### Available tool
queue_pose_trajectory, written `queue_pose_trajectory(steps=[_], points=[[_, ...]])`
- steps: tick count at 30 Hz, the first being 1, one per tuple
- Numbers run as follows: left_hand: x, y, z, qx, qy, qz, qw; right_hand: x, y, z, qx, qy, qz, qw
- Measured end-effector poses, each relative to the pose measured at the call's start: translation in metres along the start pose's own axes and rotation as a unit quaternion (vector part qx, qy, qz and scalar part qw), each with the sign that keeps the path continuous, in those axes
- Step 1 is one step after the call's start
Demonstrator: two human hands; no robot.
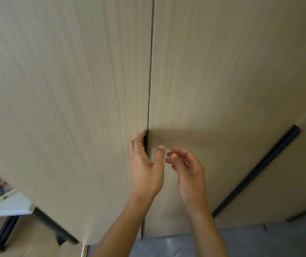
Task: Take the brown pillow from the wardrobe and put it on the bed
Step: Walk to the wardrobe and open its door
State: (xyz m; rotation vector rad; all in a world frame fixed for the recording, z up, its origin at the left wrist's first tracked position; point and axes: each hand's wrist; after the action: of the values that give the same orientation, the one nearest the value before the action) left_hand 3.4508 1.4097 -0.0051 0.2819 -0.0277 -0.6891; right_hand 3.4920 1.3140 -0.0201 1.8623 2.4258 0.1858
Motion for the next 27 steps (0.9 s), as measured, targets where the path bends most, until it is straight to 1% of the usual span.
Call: queue_pose_trajectory(steps=[2, 5, 7, 12, 17, 20, 24, 27], points=[[0.008, -0.001, 0.002, 0.003, 0.020, 0.025, 0.999, -0.002, 0.013, 0.001, -0.009, 0.004, -0.031, 0.999], [0.023, -0.003, 0.002, -0.001, 0.039, 0.071, 0.997, -0.008, 0.032, 0.001, -0.033, -0.004, -0.107, 0.994], [0.031, -0.004, 0.002, -0.006, 0.048, 0.096, 0.994, -0.013, 0.041, -0.001, -0.041, -0.004, -0.144, 0.989], [0.046, -0.010, 0.008, -0.028, 0.075, 0.175, 0.981, -0.024, 0.055, -0.013, -0.060, -0.009, -0.240, 0.969], [0.042, -0.028, 0.019, -0.054, 0.094, 0.217, 0.970, -0.030, 0.058, -0.028, -0.087, -0.008, -0.297, 0.951], [0.033, -0.054, 0.022, -0.043, 0.106, 0.236, 0.965, -0.032, 0.048, -0.036, -0.107, -0.005, -0.327, 0.939], [0.009, -0.103, 0.027, -0.021, 0.142, 0.264, 0.954, -0.021, 0.025, -0.050, -0.108, 0.009, -0.352, 0.930], [-0.017, -0.140, 0.033, -0.018, 0.178, 0.306, 0.935, -0.010, -0.001, -0.060, -0.128, 0.015, -0.398, 0.908]])
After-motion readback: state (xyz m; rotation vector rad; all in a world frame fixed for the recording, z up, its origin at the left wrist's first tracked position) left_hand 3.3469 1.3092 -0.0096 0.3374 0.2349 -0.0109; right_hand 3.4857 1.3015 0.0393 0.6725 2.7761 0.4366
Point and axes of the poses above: each hand's wrist, its own y-axis towards the middle knuckle, its own x-axis out of the palm, z = x × y, and after that the axes turned 7 degrees about -y, right-handed
